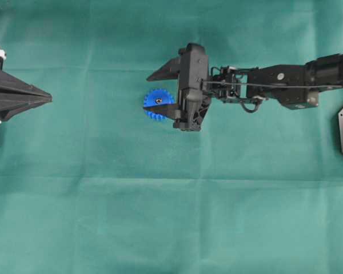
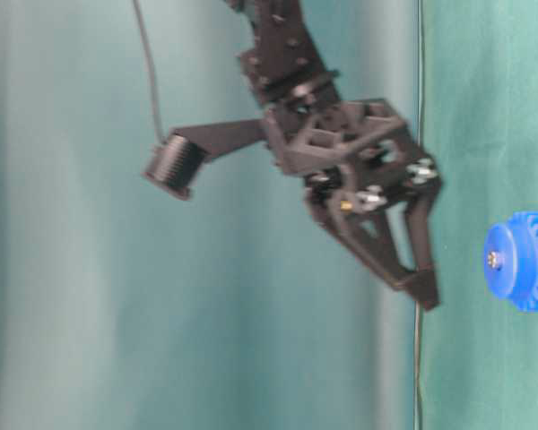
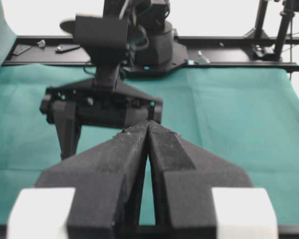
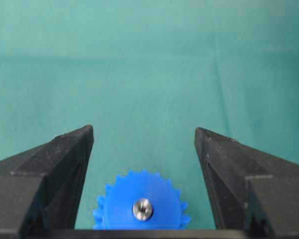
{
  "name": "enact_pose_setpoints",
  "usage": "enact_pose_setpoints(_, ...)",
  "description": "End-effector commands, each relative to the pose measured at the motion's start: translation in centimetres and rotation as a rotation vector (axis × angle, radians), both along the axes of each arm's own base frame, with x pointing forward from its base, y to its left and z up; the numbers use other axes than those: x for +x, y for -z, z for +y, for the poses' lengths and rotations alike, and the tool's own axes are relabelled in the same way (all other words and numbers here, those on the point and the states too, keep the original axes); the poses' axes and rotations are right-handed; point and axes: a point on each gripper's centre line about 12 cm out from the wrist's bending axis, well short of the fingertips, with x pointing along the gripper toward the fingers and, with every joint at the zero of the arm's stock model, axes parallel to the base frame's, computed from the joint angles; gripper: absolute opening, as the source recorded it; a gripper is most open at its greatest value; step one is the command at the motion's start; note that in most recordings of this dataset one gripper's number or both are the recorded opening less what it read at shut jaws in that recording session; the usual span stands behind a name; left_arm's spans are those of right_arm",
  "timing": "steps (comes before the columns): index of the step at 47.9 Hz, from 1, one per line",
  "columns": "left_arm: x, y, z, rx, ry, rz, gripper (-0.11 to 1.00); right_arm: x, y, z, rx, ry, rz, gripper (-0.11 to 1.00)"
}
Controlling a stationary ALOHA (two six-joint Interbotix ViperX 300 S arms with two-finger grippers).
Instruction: Insert the shaft placed at a random location into the center hole of the small gear at another random location.
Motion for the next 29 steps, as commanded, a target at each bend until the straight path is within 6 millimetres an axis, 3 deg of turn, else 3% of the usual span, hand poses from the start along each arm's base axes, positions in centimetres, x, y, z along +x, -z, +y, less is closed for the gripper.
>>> enact_pose_setpoints(1, 0.2, -1.0, 0.0, 0.001, 0.002, -0.028, 0.00, 0.3, -3.1, 0.1, 0.001, 0.001, -0.074, 0.80)
enact_pose_setpoints(16, 0.2, -1.0, 0.0, 0.001, 0.002, -0.028, 0.00, -0.5, -3.4, 0.2, 0.005, 0.003, -0.072, 0.80)
enact_pose_setpoints(29, 0.2, -1.0, 0.0, 0.001, 0.002, -0.028, 0.00, -3.8, -4.8, 0.6, 0.009, 0.006, -0.089, 0.80)
